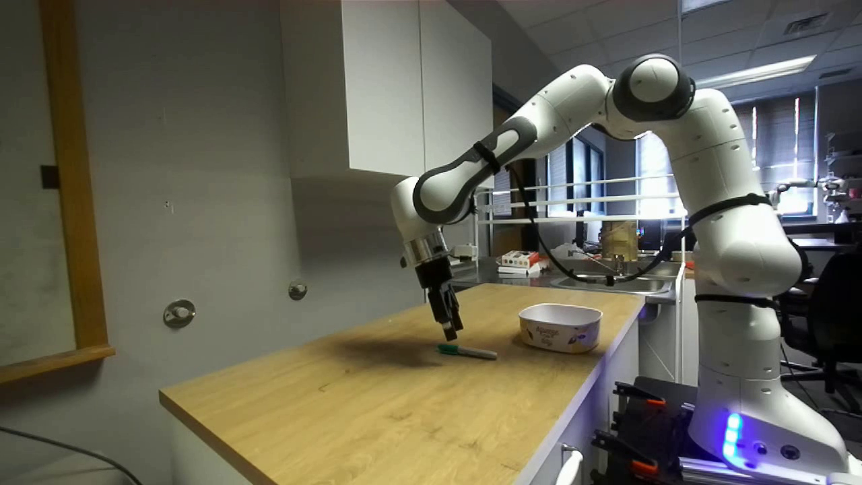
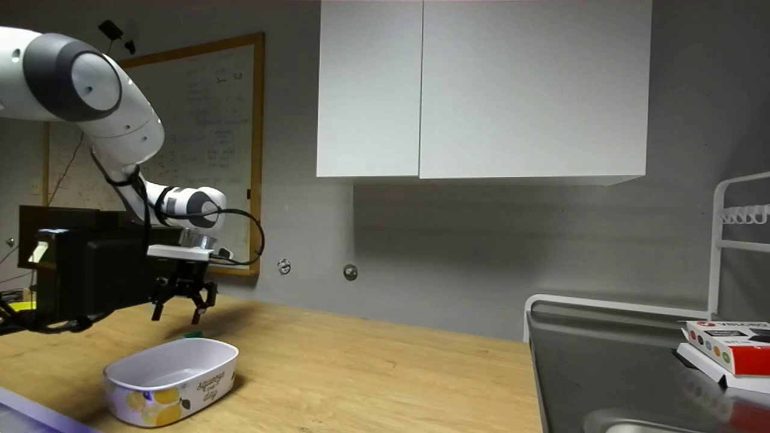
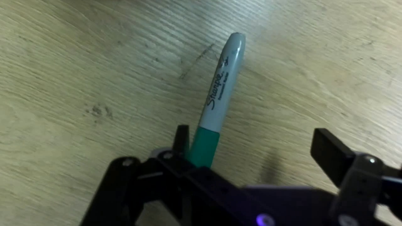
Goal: Put the marker in the lunchbox
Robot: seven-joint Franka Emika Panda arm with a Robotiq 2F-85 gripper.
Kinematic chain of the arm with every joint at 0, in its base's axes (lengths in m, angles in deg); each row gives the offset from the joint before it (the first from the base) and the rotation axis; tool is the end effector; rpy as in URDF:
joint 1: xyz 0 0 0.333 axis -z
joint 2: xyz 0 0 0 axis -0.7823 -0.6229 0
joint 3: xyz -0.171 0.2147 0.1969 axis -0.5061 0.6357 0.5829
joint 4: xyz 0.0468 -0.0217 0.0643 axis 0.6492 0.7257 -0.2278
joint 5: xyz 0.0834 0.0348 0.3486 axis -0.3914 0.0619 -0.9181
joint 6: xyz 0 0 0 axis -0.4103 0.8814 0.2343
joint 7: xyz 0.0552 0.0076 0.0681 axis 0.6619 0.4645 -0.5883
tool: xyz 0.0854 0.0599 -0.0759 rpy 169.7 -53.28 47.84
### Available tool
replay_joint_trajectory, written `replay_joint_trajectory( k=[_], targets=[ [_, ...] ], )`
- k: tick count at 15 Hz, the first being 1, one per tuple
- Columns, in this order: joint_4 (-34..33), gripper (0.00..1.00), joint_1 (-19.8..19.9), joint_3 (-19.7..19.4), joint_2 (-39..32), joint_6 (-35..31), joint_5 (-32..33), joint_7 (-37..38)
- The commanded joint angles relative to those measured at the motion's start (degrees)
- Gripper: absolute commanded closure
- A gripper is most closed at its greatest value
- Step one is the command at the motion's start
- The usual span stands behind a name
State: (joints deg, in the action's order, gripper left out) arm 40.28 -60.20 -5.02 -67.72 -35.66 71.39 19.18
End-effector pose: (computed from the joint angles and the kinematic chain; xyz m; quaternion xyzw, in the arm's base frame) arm 0.5007 0.1780 0.3532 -0.9627 -0.2169 0.1619 0.0016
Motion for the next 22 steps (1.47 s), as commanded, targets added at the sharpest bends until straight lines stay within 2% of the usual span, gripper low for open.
replay_joint_trajectory(
  k=[1, 8, 9, 10, 19, 20, 22],
  targets=[
    [0.21, 0.00, 0.01, -0.54, -1.74, -1.70, -0.59, -2.82],
    [1.13, 0.00, 0.81, -0.99, -3.93, -3.78, -0.94, -5.98],
    [1.26, 0.25, 0.84, -1.08, -4.05, -3.92, -0.68, -6.11],
    [1.40, 0.25, 0.93, -1.10, -4.08, -3.98, -0.54, -6.48],
    [1.64, 0.95, 0.99, -1.85, -2.09, -2.33, 0.63, -5.99],
    [1.83, 0.99, 0.99, -1.92, -1.47, -2.05, 0.76, -5.81],
    [2.73, 0.95, 1.04, -2.19, 0.38, -1.41, 1.11, -5.09]
  ],
)
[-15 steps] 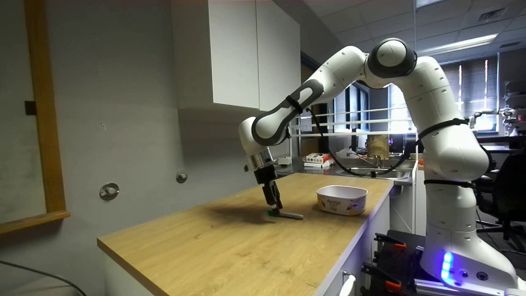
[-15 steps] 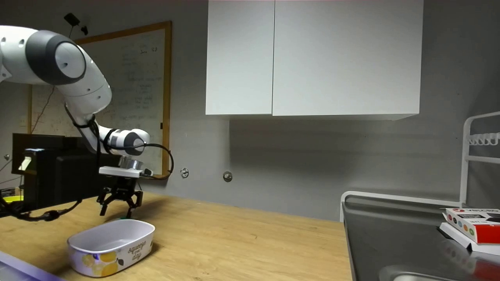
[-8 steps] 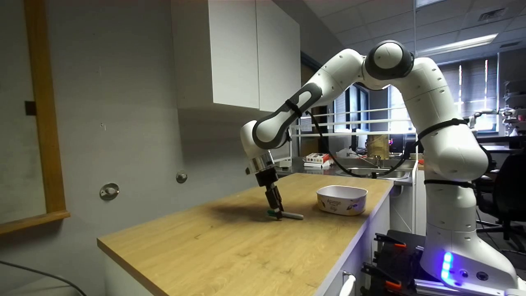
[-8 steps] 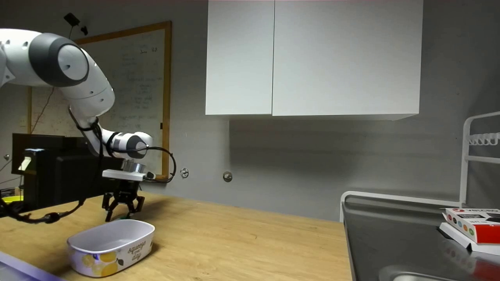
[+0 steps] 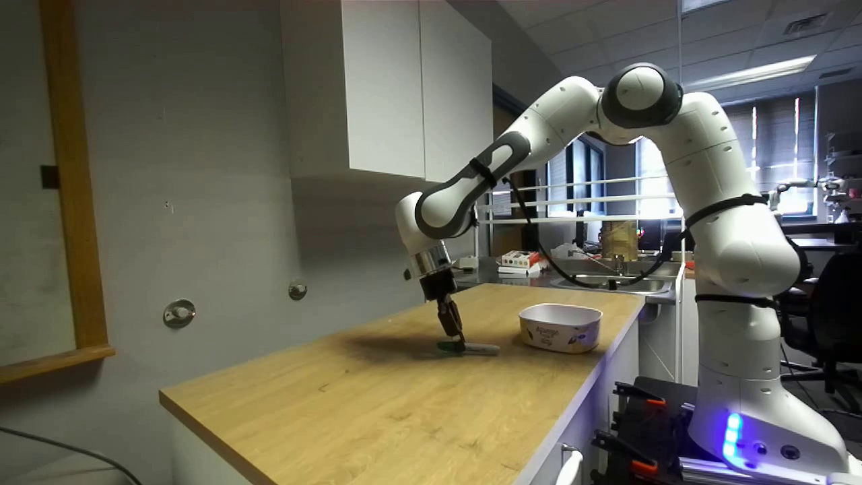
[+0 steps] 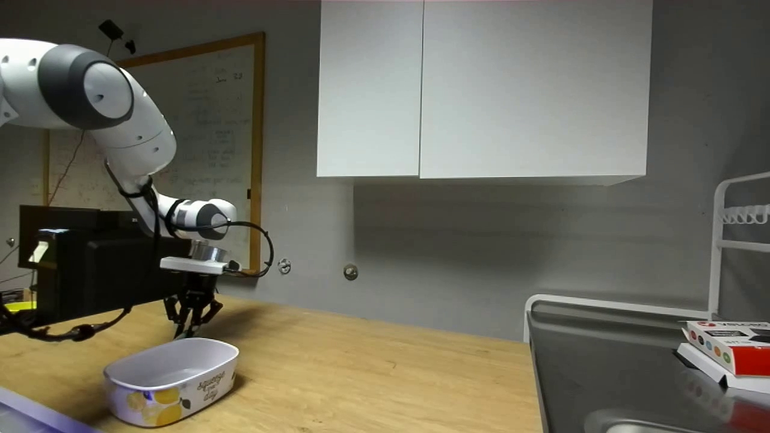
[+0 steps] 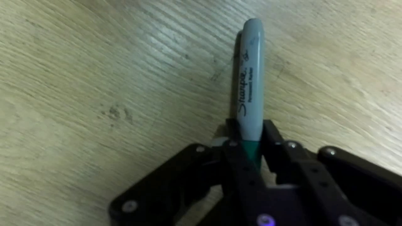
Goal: Put the marker in the lunchbox
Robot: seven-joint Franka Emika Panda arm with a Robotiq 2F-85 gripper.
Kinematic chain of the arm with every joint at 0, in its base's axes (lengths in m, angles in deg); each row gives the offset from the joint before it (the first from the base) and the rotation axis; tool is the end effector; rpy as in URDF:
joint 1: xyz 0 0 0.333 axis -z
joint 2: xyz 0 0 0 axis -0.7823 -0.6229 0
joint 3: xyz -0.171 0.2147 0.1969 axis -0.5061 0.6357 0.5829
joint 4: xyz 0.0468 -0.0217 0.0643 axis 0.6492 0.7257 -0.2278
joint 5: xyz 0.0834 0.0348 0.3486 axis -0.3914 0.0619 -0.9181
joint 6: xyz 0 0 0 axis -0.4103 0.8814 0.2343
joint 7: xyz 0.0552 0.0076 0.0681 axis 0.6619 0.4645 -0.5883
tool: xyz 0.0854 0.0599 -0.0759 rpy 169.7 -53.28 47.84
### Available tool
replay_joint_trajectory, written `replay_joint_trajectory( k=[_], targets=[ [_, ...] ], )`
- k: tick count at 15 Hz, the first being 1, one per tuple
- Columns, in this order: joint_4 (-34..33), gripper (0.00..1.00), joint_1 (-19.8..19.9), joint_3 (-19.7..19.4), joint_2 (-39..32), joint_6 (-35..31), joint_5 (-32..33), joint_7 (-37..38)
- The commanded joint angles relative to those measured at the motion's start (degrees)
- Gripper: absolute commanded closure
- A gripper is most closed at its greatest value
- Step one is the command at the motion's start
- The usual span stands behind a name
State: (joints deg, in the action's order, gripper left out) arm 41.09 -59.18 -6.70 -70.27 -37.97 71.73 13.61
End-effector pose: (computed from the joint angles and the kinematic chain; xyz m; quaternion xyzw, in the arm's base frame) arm 0.5106 0.1550 0.3256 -0.9552 -0.2417 0.1706 0.0106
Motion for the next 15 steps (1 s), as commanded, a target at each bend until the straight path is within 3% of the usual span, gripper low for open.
replay_joint_trajectory(
  k=[1, 15],
  targets=[
    [2.66, 0.95, 0.13, -0.76, 4.46, 1.26, 0.92, 0.97],
    [21.10, 0.95, 5.28, -6.56, 37.07, 5.01, 1.11, 12.00]
  ],
)
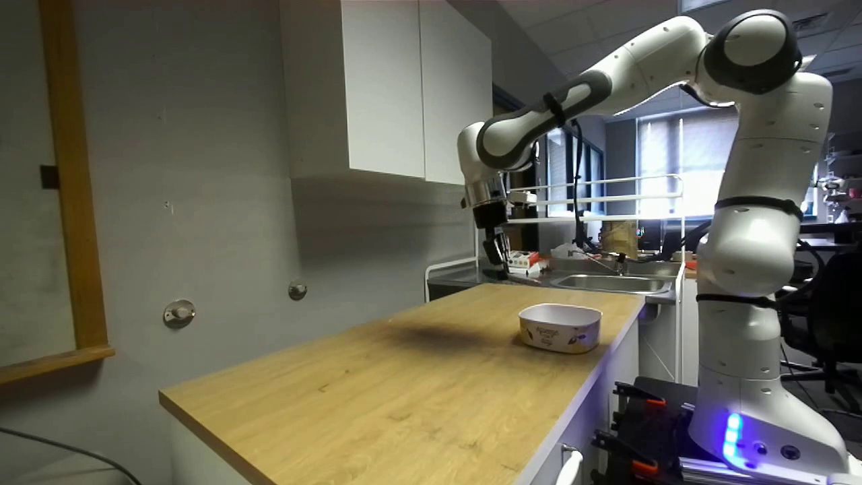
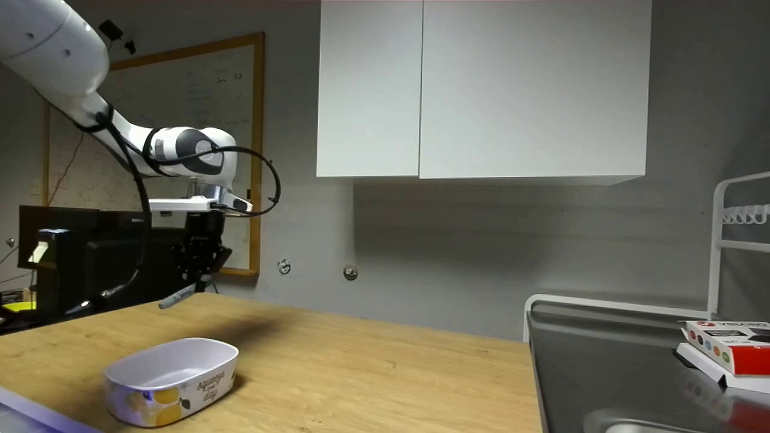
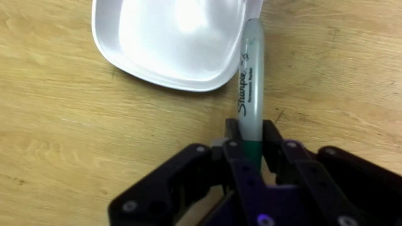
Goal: Put the marker in the lunchbox
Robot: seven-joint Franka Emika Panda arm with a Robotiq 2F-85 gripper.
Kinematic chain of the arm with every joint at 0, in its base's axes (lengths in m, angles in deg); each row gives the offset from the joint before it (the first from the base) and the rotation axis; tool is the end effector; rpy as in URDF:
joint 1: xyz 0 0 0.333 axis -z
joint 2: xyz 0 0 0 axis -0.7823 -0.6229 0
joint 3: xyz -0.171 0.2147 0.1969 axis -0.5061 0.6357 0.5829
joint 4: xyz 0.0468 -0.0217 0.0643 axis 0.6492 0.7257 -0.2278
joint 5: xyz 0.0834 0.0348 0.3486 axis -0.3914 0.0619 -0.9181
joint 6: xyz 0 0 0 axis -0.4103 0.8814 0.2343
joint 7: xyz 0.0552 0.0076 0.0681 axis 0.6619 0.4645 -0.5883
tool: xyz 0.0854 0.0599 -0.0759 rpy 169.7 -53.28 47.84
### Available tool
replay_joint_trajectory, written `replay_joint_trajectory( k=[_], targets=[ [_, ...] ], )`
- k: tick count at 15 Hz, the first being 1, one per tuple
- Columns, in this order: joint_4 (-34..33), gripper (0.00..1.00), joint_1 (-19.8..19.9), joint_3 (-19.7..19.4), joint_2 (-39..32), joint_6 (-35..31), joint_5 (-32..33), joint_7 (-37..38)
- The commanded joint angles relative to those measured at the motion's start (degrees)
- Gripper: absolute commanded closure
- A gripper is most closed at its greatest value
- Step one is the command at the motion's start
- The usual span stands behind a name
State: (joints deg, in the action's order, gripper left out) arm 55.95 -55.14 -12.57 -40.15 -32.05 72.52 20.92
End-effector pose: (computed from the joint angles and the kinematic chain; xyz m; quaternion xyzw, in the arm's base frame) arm 0.4103 0.0522 0.4678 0.9910 0.0962 -0.0905 0.0205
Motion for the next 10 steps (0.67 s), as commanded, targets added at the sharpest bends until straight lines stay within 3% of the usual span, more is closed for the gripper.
replay_joint_trajectory(
  k=[1, 10],
  targets=[
    [7.76, 0.95, 1.68, -0.96, 8.65, -0.96, -0.11, 5.81],
    [19.60, 0.95, 3.98, -1.65, 13.05, -5.56, -2.61, 13.19]
  ],
)
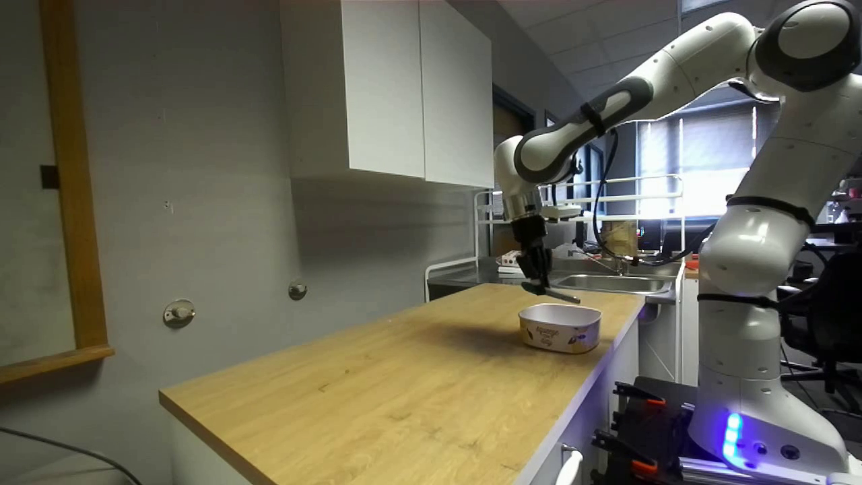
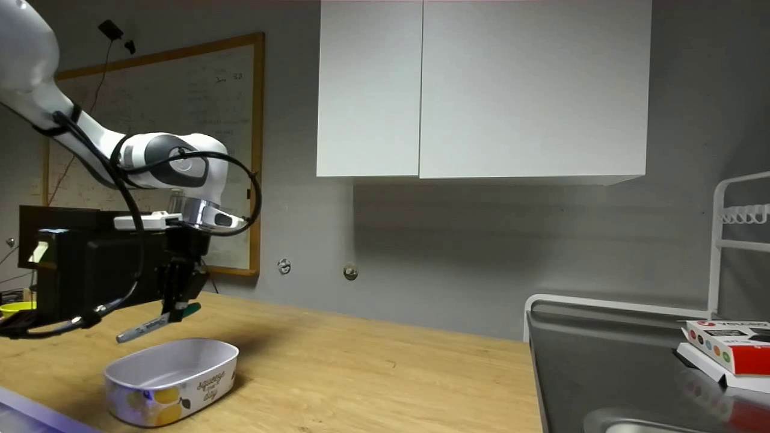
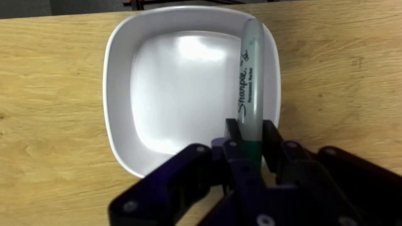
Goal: Put the marker in the lunchbox
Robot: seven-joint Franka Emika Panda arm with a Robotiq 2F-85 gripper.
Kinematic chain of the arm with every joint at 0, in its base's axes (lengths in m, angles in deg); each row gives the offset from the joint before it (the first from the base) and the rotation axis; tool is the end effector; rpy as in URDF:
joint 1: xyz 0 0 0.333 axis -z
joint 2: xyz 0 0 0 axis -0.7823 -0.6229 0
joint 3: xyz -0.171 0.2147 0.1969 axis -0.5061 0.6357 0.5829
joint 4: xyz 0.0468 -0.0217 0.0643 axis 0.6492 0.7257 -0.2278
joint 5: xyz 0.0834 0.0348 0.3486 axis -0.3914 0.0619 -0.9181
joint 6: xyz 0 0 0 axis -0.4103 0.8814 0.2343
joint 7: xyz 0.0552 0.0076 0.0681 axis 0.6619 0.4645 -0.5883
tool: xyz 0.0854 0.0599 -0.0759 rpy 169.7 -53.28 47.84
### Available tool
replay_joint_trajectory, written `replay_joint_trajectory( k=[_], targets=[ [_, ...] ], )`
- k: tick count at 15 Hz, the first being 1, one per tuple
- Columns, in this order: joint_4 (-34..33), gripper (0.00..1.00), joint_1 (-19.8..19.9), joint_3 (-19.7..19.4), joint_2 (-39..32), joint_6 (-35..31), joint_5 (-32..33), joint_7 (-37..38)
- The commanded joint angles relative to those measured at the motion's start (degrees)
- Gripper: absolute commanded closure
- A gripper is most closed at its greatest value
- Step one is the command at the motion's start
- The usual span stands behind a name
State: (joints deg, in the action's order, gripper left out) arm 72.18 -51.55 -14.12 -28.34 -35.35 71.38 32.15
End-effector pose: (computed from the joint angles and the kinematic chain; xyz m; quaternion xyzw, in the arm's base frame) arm 0.3329 0.0132 0.4317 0.9936 -0.0501 -0.0997 0.0170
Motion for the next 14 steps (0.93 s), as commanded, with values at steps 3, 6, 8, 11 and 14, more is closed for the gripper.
replay_joint_trajectory(
  k=[3, 6, 8, 11, 14],
  targets=[
    [5.16, 0.95, 0.62, -0.22, 0.83, -3.86, -2.07, 2.50],
    [6.29, 0.94, 0.80, -0.56, 0.73, -5.02, -2.58, 2.37],
    [6.60, 0.53, 0.93, -0.68, 0.81, -5.23, -2.92, 2.31],
    [6.70, 0.31, 1.06, -0.76, 1.05, -5.22, -3.01, 2.26],
    [6.48, 0.09, 1.24, -0.69, 1.92, -4.29, -2.66, 2.24]
  ],
)
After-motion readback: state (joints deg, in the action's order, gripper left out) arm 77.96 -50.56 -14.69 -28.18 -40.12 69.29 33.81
